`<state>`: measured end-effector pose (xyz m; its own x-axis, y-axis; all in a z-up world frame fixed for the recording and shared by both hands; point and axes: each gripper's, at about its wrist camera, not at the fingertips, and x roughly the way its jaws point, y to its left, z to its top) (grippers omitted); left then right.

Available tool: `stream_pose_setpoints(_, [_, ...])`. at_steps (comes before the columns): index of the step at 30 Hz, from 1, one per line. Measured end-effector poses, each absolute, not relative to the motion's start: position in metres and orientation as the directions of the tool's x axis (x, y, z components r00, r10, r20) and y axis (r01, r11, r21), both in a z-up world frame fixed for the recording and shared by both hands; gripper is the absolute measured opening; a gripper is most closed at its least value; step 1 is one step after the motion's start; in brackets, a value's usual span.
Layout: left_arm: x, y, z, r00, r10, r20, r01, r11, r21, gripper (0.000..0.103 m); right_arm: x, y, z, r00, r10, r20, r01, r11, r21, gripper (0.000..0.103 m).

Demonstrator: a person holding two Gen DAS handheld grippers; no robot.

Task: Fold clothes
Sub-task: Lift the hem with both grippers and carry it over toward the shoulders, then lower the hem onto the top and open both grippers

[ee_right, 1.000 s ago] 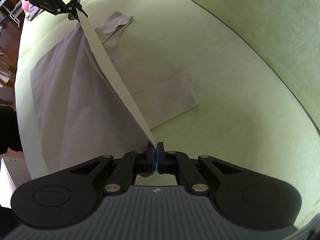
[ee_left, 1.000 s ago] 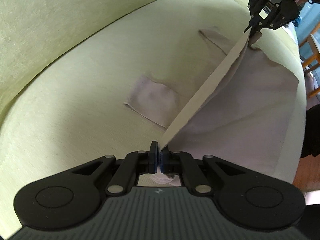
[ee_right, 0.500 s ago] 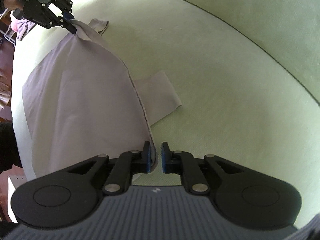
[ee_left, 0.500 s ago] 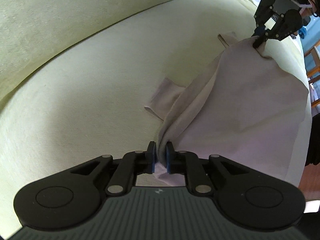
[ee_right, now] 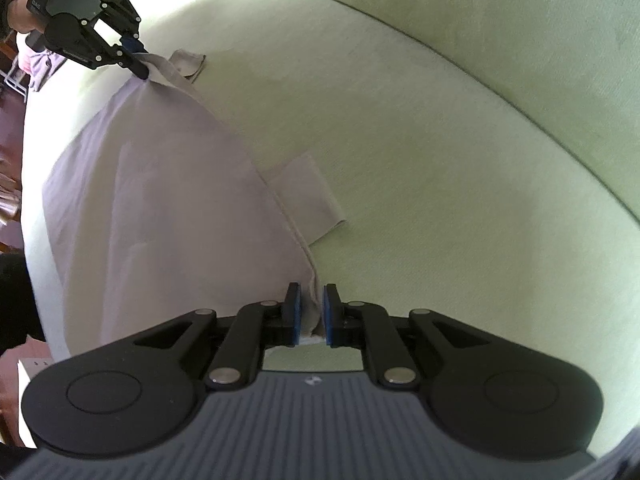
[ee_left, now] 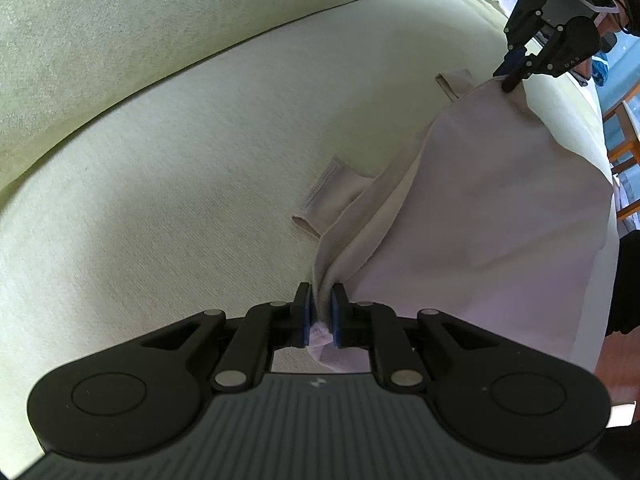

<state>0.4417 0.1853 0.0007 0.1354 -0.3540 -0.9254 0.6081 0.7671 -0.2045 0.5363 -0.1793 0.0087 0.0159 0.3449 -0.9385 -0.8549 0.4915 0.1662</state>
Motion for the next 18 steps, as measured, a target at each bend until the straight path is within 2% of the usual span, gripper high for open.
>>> stream_pose_setpoints(2, [0.435,0.187,0.003,0.134,-0.356,-0.925,0.610,0.765,-0.206,0.008,0.536,-0.177,0.009,0.008,0.339,-0.941,-0.865,0.474,0.164,0.000])
stream_pose_setpoints(5, [0.428,0.187,0.005,0.146,-0.354,-0.924,0.615,0.764,-0.196,0.002,0.536,-0.177,0.012,0.012,0.328,-0.945,-0.880,0.452,0.146,0.000])
stream_pose_setpoints(18, [0.428,0.181,0.009,0.198,-0.343,-0.918,0.617,0.772,-0.155,0.001,0.549,-0.178,0.027,0.098,0.332,-0.938,-0.890,0.452,0.067,0.000])
